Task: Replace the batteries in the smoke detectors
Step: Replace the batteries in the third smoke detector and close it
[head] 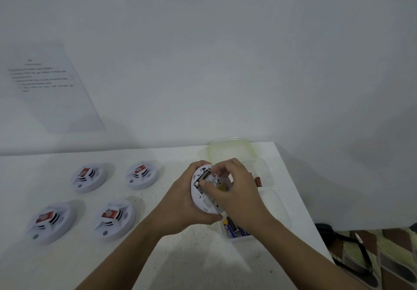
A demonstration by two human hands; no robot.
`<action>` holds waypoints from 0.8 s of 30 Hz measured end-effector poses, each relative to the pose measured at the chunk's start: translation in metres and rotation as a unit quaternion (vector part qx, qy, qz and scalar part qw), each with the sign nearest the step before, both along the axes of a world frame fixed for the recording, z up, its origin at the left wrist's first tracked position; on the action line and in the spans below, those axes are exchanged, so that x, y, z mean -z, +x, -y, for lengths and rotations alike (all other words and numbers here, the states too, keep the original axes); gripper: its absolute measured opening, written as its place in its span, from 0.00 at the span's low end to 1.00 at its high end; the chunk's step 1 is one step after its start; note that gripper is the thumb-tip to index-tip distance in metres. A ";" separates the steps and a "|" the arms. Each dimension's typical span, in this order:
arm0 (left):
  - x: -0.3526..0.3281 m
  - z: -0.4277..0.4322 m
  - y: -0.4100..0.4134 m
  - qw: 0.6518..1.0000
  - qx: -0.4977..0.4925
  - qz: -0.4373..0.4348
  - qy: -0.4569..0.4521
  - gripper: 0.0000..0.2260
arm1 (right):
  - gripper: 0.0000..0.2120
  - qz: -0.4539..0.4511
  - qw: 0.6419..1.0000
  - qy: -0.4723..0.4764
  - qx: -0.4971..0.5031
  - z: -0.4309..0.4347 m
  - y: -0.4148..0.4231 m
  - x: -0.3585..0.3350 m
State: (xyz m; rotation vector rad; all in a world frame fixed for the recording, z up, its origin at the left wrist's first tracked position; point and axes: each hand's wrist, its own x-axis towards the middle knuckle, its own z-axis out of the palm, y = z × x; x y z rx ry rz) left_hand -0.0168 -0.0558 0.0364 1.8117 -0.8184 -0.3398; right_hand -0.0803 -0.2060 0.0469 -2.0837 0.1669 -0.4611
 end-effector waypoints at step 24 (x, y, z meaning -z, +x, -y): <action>0.007 0.008 0.010 0.997 -0.003 0.058 0.057 0.35 | 0.14 0.107 0.954 -0.266 -0.091 0.023 0.002 0.015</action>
